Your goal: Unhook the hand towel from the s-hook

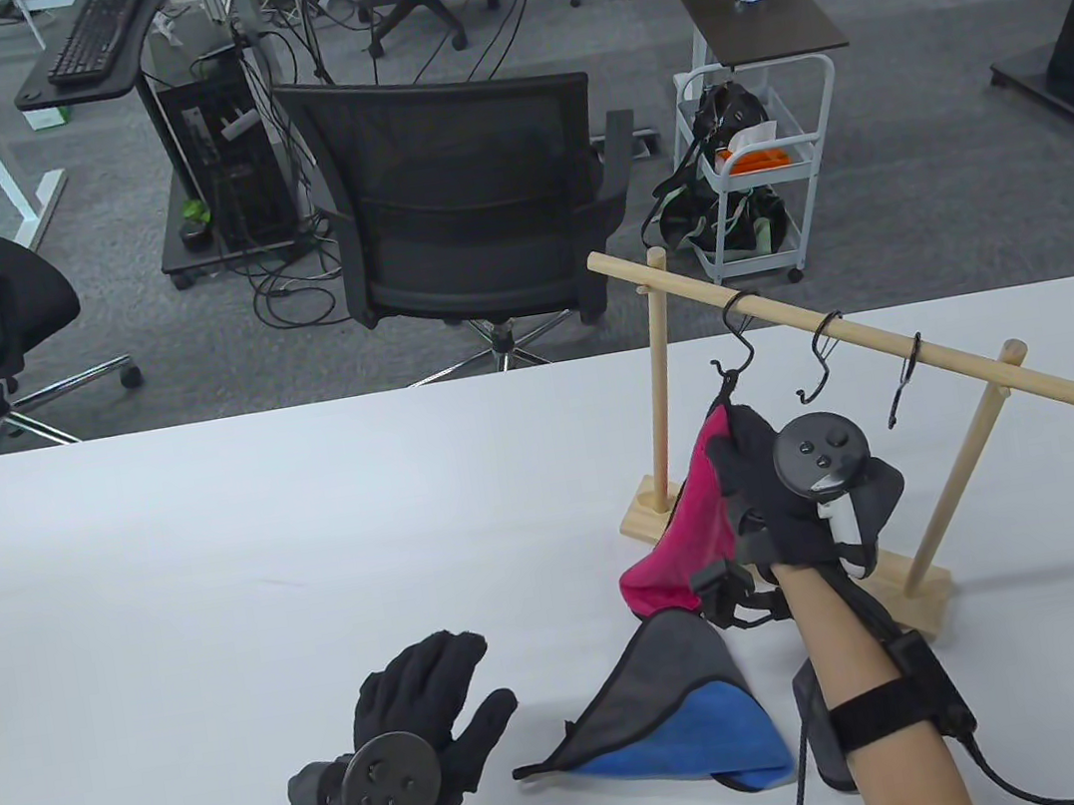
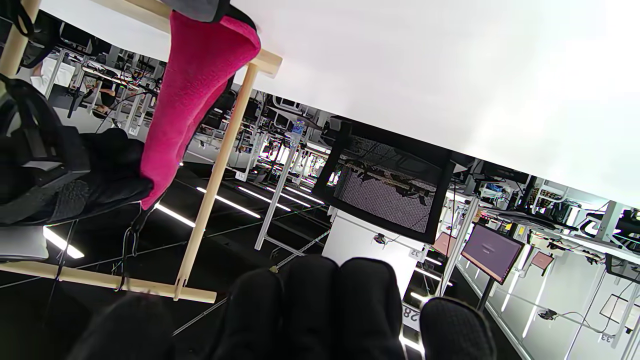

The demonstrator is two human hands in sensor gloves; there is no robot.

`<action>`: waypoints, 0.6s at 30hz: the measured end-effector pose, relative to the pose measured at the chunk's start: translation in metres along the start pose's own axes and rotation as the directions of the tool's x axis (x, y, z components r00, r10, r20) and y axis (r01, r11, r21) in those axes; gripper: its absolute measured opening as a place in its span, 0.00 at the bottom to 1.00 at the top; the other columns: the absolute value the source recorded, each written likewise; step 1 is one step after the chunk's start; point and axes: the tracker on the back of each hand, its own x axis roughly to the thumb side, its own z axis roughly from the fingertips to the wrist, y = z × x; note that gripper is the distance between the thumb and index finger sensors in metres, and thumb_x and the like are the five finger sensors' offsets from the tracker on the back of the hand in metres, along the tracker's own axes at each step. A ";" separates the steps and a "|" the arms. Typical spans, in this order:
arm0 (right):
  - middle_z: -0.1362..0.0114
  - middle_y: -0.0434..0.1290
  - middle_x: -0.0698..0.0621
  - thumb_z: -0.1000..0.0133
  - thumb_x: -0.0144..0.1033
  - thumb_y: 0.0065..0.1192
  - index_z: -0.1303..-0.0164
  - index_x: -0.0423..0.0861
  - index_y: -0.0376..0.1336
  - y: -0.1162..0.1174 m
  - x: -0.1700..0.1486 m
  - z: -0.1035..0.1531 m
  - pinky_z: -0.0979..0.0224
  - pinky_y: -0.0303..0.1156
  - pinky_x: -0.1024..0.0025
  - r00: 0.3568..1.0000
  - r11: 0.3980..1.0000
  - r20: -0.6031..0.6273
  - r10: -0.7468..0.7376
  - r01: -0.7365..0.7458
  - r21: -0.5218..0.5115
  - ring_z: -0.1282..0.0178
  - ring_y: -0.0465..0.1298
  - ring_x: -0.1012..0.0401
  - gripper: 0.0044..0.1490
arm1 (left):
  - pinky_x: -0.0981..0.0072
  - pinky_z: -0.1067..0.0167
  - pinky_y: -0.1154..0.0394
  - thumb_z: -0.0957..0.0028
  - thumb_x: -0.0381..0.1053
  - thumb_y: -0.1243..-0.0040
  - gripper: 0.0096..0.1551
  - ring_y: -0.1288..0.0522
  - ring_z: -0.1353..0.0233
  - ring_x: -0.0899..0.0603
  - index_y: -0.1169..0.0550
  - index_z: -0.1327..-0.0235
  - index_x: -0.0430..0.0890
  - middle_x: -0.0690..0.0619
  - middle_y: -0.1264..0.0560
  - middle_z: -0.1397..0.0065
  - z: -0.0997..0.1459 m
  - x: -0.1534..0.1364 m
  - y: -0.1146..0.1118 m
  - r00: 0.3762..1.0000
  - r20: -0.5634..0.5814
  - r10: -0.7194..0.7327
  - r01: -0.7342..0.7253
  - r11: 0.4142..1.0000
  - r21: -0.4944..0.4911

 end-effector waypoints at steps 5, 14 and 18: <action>0.33 0.77 0.42 0.32 0.36 0.61 0.25 0.44 0.63 0.000 0.001 0.000 0.40 0.78 0.61 0.998 0.998 0.005 -0.060 0.060 0.004 0.46 0.82 0.53 0.25 | 0.31 0.23 0.38 0.39 0.71 0.50 0.37 0.30 0.18 0.34 0.30 0.20 0.55 0.46 0.30 0.16 0.000 0.000 0.000 1.000 -0.001 0.000 0.000 1.000 -0.003; 0.33 0.77 0.42 0.32 0.36 0.61 0.25 0.44 0.63 -0.009 0.014 0.008 0.40 0.78 0.61 0.988 0.990 0.072 -0.139 0.140 -0.005 0.46 0.82 0.53 0.25 | 0.31 0.23 0.38 0.39 0.71 0.50 0.38 0.30 0.18 0.34 0.30 0.20 0.55 0.46 0.30 0.16 0.000 0.000 0.000 1.000 0.002 0.001 -0.001 1.000 -0.004; 0.33 0.77 0.42 0.32 0.36 0.61 0.25 0.44 0.63 -0.010 0.025 0.012 0.40 0.78 0.61 0.980 0.986 0.111 -0.167 0.167 0.008 0.46 0.82 0.53 0.25 | 0.31 0.23 0.38 0.39 0.71 0.50 0.37 0.30 0.18 0.34 0.30 0.20 0.55 0.46 0.30 0.16 0.000 0.000 0.000 1.000 0.002 0.003 -0.003 1.000 0.002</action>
